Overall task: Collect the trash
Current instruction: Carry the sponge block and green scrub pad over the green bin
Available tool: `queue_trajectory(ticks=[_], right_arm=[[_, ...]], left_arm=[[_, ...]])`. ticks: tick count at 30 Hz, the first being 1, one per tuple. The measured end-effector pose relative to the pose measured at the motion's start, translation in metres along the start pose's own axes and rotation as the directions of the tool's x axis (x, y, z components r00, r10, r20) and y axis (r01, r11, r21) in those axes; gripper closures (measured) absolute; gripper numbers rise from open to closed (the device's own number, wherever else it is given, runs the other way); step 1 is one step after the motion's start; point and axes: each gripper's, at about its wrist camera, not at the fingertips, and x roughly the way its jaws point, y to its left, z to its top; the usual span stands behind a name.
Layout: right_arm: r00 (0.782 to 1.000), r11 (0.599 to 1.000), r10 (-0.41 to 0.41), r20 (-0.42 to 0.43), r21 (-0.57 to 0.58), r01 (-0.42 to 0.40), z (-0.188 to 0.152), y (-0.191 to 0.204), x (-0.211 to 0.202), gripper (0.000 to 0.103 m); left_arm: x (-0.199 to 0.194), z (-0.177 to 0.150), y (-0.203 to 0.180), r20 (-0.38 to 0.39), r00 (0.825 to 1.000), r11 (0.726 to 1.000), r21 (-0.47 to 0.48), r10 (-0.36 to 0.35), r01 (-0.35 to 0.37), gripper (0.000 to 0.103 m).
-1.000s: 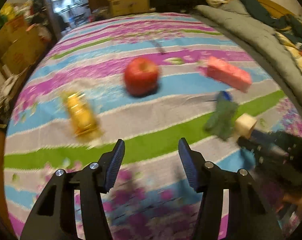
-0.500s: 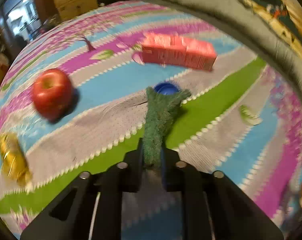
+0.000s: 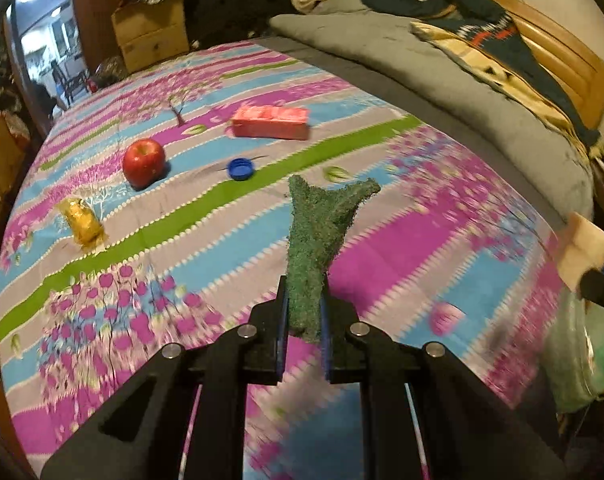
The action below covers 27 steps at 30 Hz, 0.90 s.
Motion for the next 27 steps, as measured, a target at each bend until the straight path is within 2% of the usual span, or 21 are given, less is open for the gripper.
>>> queue_trajectory(ticks=[4, 8, 12, 15, 21, 24, 27], right_arm=[[0.997, 0.998, -0.069, 0.016, 0.016, 0.069, -0.026, -0.013, -0.057, 0.066], [0.989, 0.989, -0.139, 0.044, 0.052, 0.137, -0.049, -0.032, -0.114, 0.066], [0.973, 0.973, -0.217, 0.082, 0.097, 0.209, -0.064, -0.054, -0.166, 0.066], [0.954, 0.954, -0.279, 0.110, 0.145, 0.263, -0.073, -0.073, -0.209, 0.066], [0.887, 0.888, -0.438, 0.144, 0.225, 0.402, -0.078, -0.107, -0.287, 0.066], [0.853, 0.838, -0.509, 0.112, 0.290, 0.462, -0.083, -0.132, -0.320, 0.066], [0.844, 0.810, -0.532, 0.066, 0.330, 0.485, -0.086, -0.153, -0.334, 0.066]], left_arm=[[-0.030, -0.006, -0.044, 0.043, 0.999, 0.998, 0.063, 0.003, -0.006, 0.092], [-0.052, 0.000, -0.095, 0.066, 0.996, 0.988, 0.147, -0.061, 0.051, 0.091], [-0.068, 0.007, -0.157, 0.092, 0.988, 0.963, 0.251, -0.125, 0.098, 0.091], [-0.078, 0.012, -0.202, 0.087, 0.977, 0.937, 0.312, -0.196, 0.160, 0.091], [-0.093, 0.022, -0.279, 0.056, 0.951, 0.879, 0.400, -0.306, 0.259, 0.091], [-0.099, 0.022, -0.316, 0.050, 0.942, 0.845, 0.460, -0.333, 0.274, 0.091], [-0.098, 0.020, -0.342, 0.019, 0.935, 0.815, 0.497, -0.355, 0.299, 0.091]])
